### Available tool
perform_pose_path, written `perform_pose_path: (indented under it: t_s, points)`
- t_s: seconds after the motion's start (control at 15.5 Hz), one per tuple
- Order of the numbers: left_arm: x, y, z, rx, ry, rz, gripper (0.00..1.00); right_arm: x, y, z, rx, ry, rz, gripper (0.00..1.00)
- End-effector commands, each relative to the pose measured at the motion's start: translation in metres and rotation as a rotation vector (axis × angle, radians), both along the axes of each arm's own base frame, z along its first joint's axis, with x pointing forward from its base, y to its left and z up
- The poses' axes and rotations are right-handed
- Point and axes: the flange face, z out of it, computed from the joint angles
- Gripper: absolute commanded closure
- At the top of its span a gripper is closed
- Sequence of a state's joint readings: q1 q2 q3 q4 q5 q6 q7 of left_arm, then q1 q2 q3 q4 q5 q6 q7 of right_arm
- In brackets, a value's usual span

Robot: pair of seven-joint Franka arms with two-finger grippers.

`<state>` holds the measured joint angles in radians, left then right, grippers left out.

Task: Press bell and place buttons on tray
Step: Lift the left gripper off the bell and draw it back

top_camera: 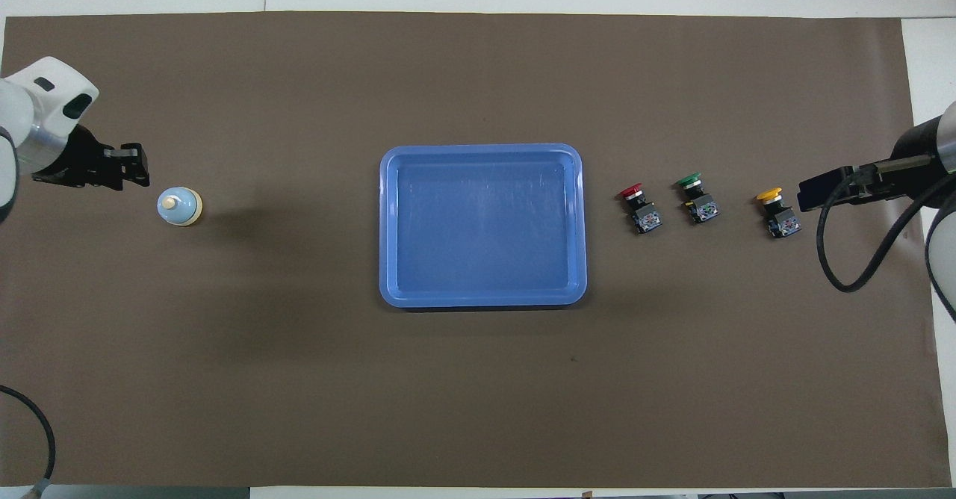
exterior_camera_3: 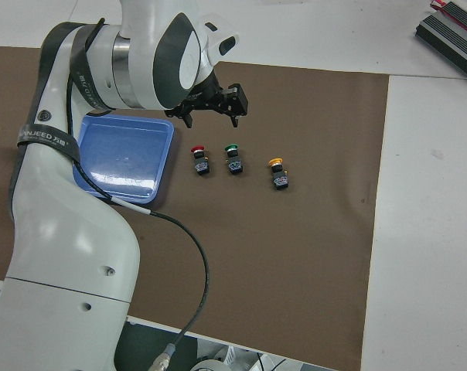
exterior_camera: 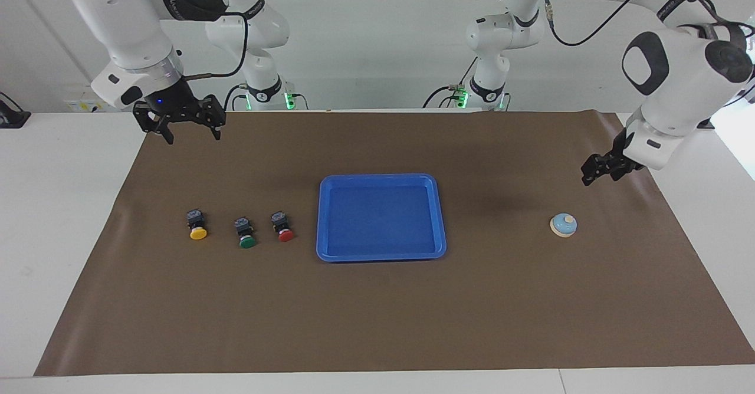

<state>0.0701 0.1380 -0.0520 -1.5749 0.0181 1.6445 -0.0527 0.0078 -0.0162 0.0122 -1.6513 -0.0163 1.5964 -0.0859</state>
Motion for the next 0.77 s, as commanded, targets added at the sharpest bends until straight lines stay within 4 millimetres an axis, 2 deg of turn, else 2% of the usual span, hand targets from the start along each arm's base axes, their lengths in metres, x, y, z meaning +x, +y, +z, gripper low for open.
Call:
perform_pose_path:
  t_s: [0.0, 0.06, 0.19, 0.32, 0.45, 0.58, 0.64, 0.71]
  points:
    - [-0.032, -0.013, 0.044, -0.010, 0.007, -0.029, 0.00, 0.002, -0.003, 0.002, -0.007, 0.014, 0.018, 0.00]
    - [-0.039, -0.016, 0.057, -0.009, -0.008, -0.034, 0.00, 0.002, -0.003, 0.002, -0.007, 0.014, 0.017, 0.00]
    - [-0.047, -0.016, 0.068, -0.007, -0.019, -0.035, 0.00, 0.001, -0.003, 0.002, -0.007, 0.012, 0.017, 0.00]
    - [-0.057, -0.022, 0.068, -0.007, 0.037, -0.048, 0.00, 0.001, -0.003, 0.002, -0.007, 0.012, 0.018, 0.00]
    - [-0.065, -0.049, 0.071, -0.001, 0.041, -0.097, 0.00, 0.001, -0.003, 0.002, -0.007, 0.012, 0.018, 0.00]
    - [-0.071, -0.062, 0.067, 0.000, 0.071, -0.114, 0.00, 0.001, -0.003, 0.002, -0.007, 0.012, 0.017, 0.00]
    - [-0.071, -0.068, 0.063, 0.000, 0.099, -0.126, 0.00, 0.001, -0.003, 0.002, -0.007, 0.012, 0.017, 0.00]
    - [-0.068, -0.064, 0.058, -0.001, 0.114, -0.121, 0.00, 0.001, -0.003, 0.002, -0.007, 0.012, 0.017, 0.00]
